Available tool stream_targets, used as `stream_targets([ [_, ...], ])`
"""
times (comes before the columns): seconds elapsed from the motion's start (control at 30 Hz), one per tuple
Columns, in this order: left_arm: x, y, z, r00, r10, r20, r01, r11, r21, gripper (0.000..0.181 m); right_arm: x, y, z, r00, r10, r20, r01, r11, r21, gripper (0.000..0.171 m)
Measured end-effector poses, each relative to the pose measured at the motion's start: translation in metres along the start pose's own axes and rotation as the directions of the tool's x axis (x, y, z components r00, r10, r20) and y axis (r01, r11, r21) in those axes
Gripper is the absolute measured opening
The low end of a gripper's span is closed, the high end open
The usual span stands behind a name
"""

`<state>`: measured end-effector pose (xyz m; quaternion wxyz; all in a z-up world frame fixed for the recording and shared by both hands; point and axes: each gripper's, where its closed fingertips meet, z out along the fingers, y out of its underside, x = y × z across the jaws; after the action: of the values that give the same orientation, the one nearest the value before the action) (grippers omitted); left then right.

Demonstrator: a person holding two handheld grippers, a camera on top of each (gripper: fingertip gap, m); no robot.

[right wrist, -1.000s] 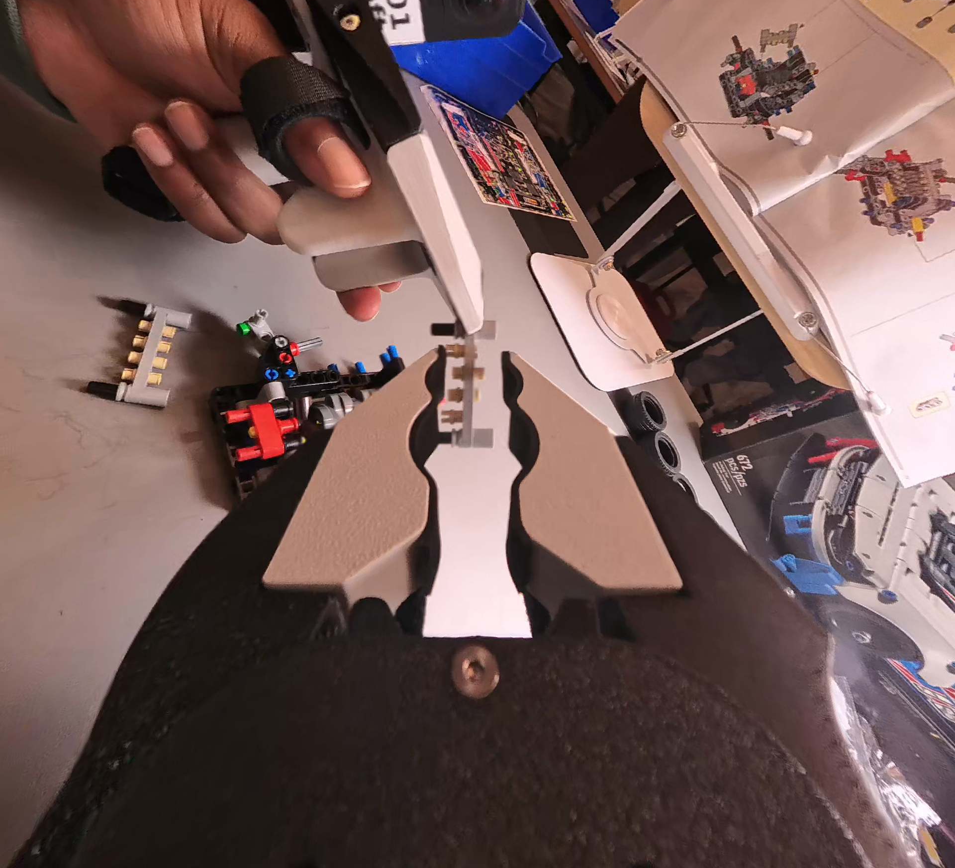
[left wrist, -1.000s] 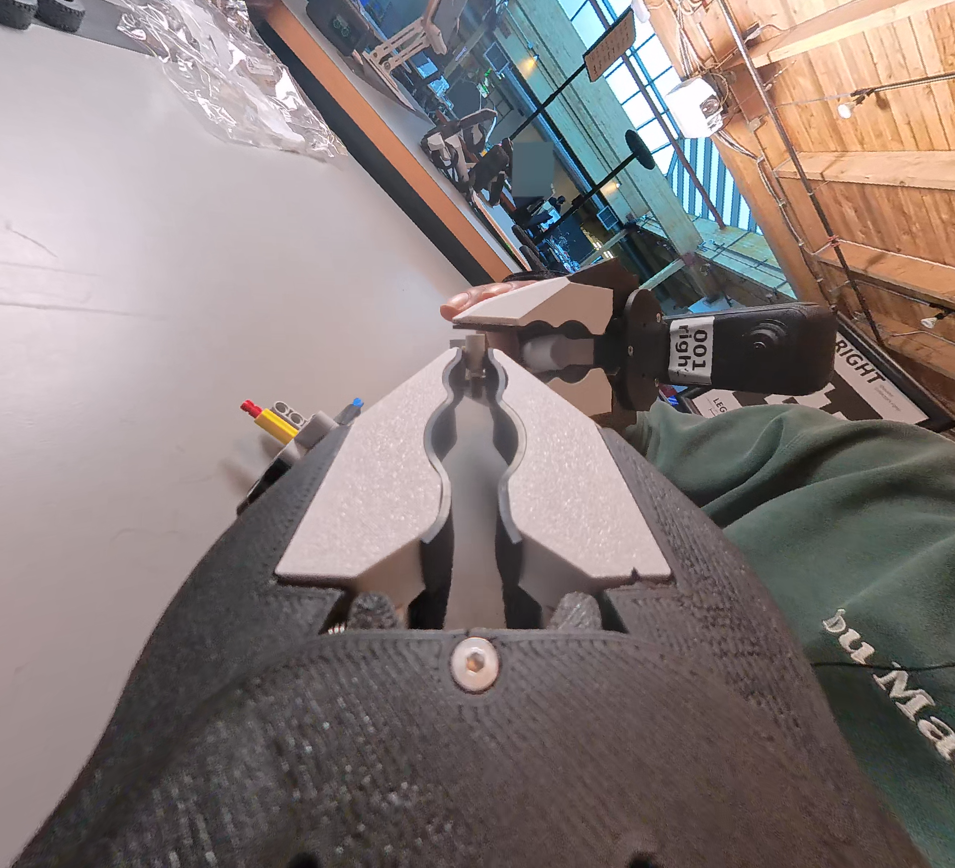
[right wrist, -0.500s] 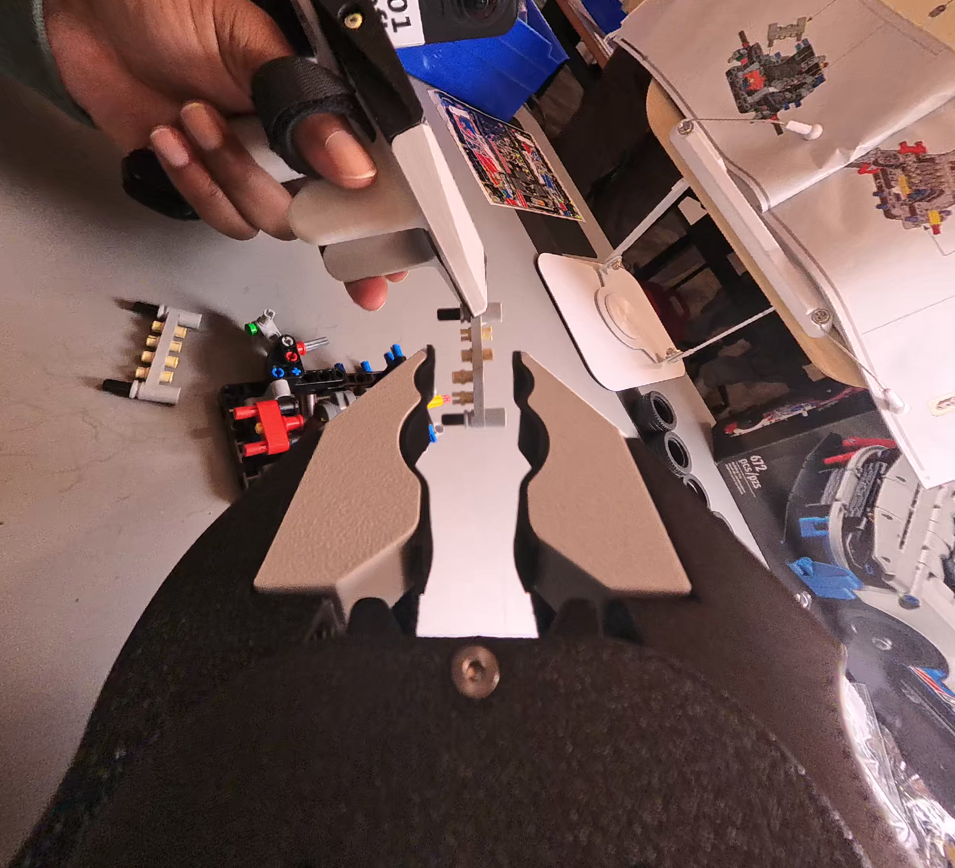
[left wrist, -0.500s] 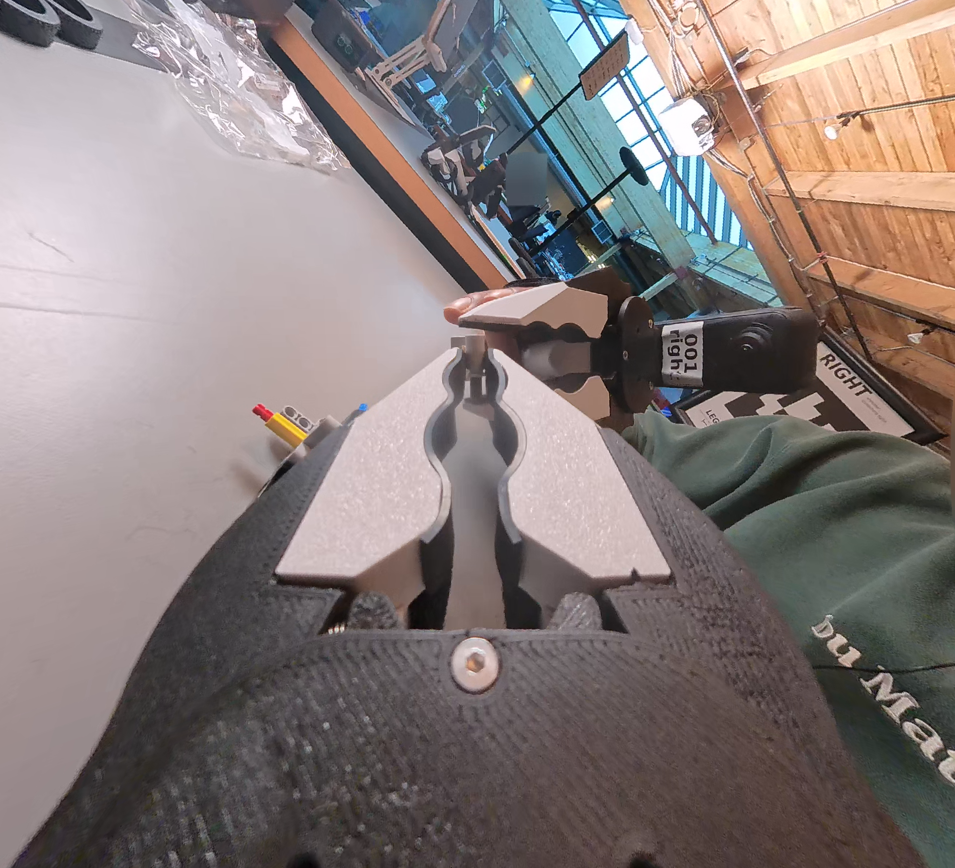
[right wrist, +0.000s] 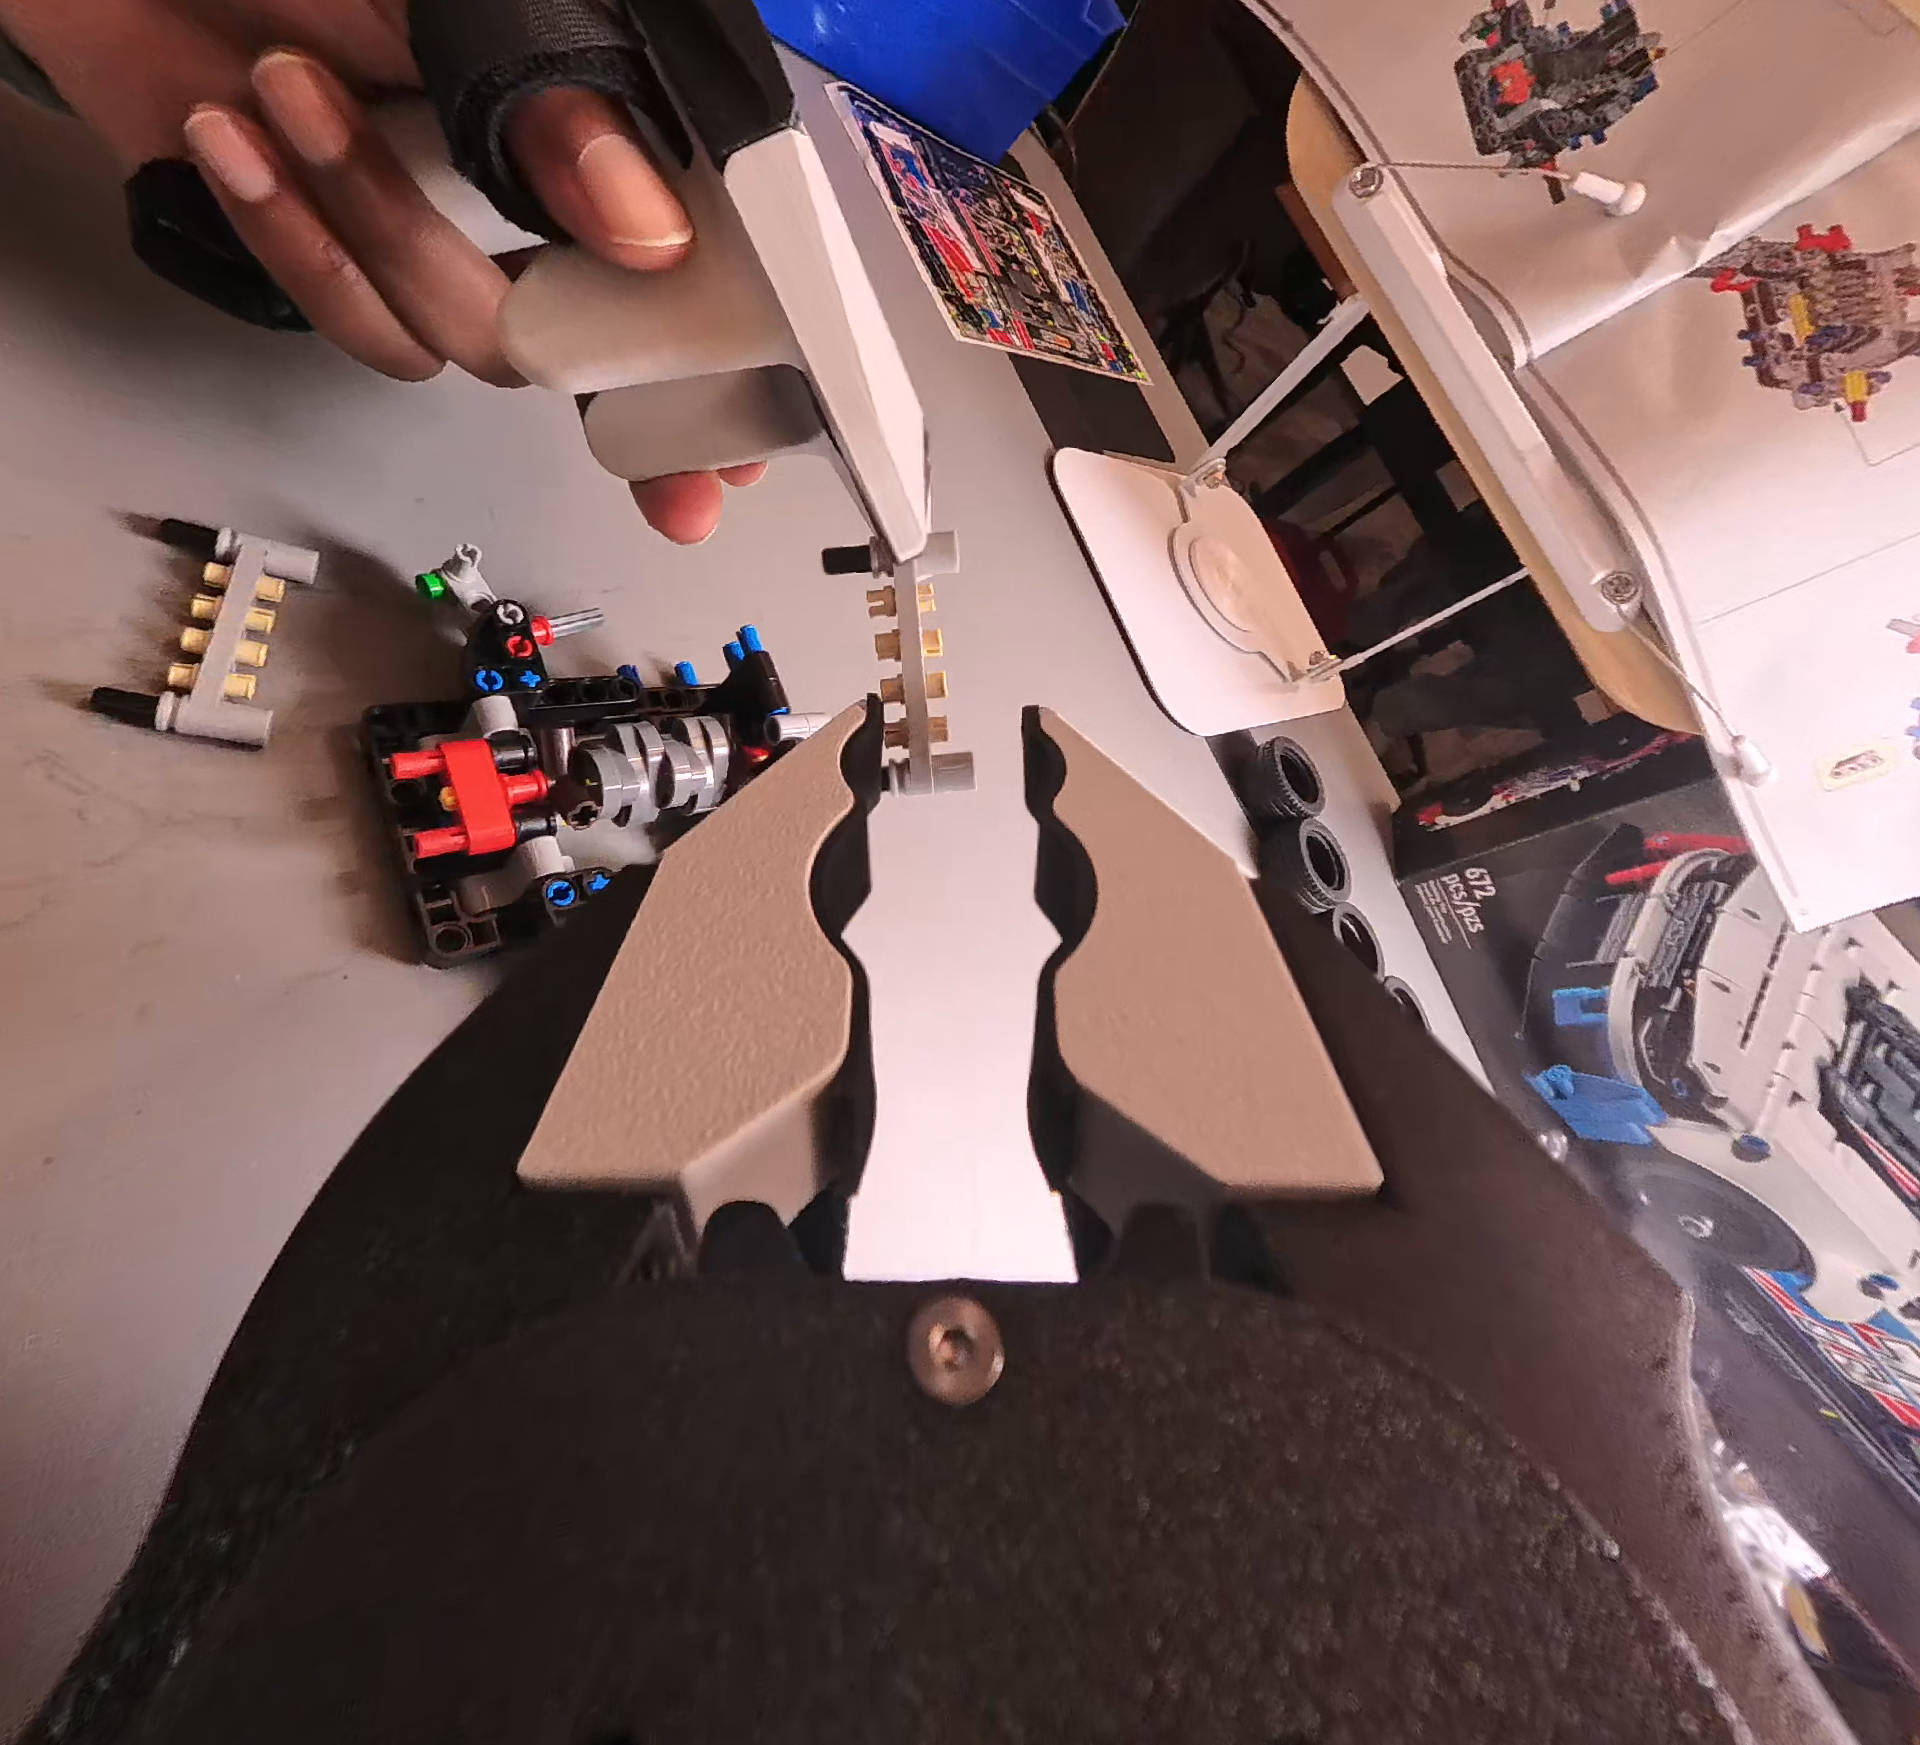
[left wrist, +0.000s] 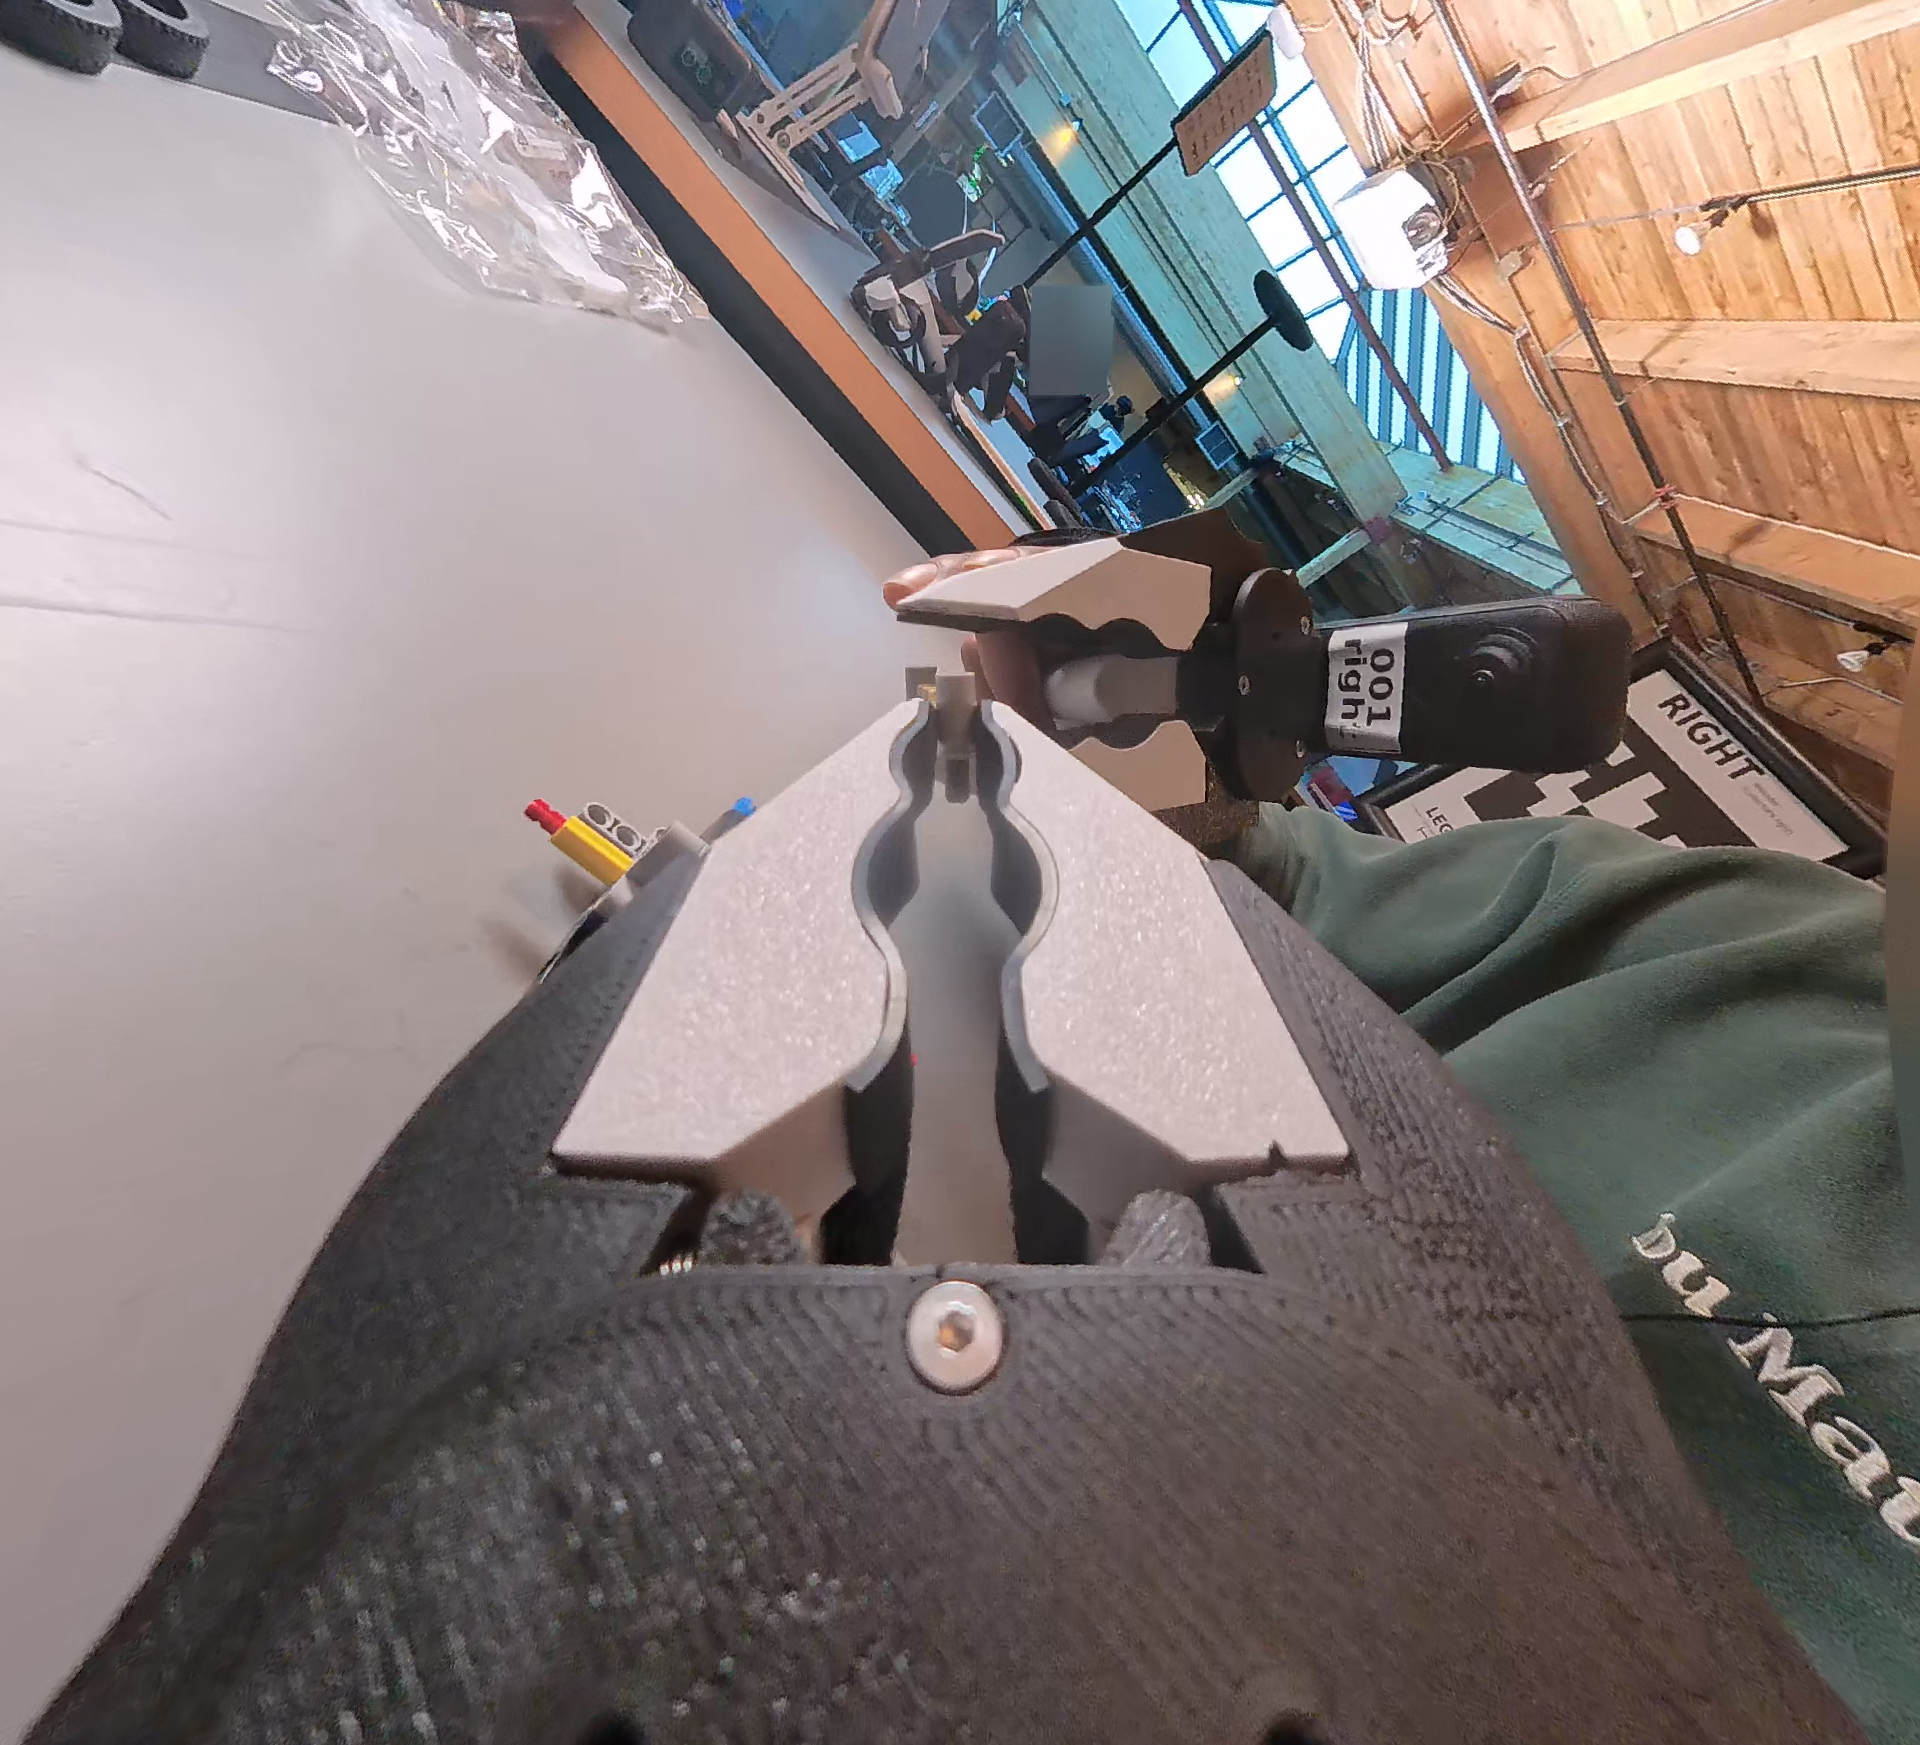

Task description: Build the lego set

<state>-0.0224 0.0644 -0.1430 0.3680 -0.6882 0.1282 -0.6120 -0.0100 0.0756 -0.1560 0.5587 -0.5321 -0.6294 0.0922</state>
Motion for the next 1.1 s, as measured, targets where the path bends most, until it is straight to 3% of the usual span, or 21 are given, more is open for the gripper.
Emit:
stream_targets([
  [0.87, -0.002, 0.003, -0.001, 0.998, -0.054, -0.043, 0.053, 0.998, -0.024, 0.005, -0.019, 0.005, -0.004, 0.986, 0.012, 0.166, -0.017, 0.999, 0.028, 0.028],
  [1.1, -0.002, 0.003, -0.001, 0.997, -0.061, -0.050, 0.060, 0.998, -0.025, 0.005, -0.015, 0.003, -0.005, 0.989, 0.013, 0.145, -0.020, 0.999, 0.046, 0.025],
])
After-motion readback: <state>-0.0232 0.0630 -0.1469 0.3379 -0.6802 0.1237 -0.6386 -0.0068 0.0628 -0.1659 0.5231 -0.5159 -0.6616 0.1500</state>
